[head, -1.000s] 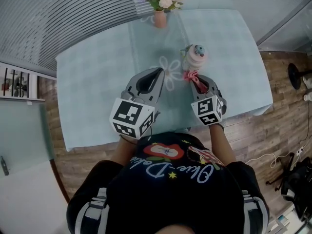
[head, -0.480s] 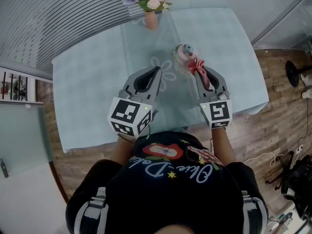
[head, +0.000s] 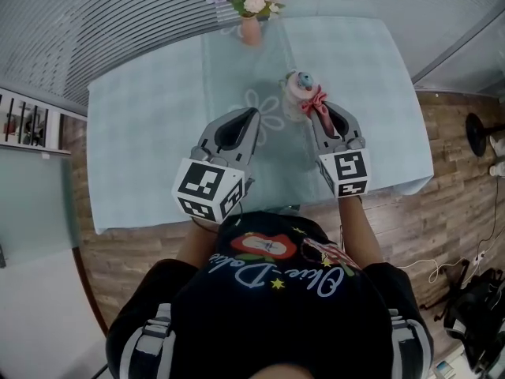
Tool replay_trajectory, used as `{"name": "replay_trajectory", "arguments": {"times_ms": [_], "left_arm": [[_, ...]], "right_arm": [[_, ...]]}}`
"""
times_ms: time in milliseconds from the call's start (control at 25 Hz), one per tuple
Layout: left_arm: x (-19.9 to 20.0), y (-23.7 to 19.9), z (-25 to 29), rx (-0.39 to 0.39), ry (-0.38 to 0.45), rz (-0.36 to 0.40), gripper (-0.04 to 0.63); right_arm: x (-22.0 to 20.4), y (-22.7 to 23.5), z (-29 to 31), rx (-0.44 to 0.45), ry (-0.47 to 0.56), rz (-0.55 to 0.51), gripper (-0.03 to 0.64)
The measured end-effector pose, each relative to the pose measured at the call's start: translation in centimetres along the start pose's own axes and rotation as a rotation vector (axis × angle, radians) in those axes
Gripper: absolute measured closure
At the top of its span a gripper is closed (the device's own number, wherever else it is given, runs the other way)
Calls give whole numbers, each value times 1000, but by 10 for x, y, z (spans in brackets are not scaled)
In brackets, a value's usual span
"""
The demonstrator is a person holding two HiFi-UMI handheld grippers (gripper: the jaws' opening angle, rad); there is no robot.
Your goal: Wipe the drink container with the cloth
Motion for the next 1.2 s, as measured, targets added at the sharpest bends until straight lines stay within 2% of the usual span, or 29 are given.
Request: {"name": "replay_trajectory", "arguments": {"times_ms": [440, 920, 1200], "left_arm": [[-5, 7, -12, 34, 16, 21, 591], [15, -19, 1, -23, 38, 55, 591], [16, -27, 11, -66, 22, 71, 591]], "right_arm": [[-32, -7, 8, 45, -111, -37, 555], [-61, -9, 27, 36, -269, -10, 555], [-74, -11, 33, 31, -349, -10, 554]]}}
Point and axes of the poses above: the fingertips, and each gripper's own axes: z forward along the fingers, y to its right, x out of its top, the point moved 5 cm from there along -z, backward along the fingers, and after that the axes turned 4 degrees about -y, right-handed, at the moved point
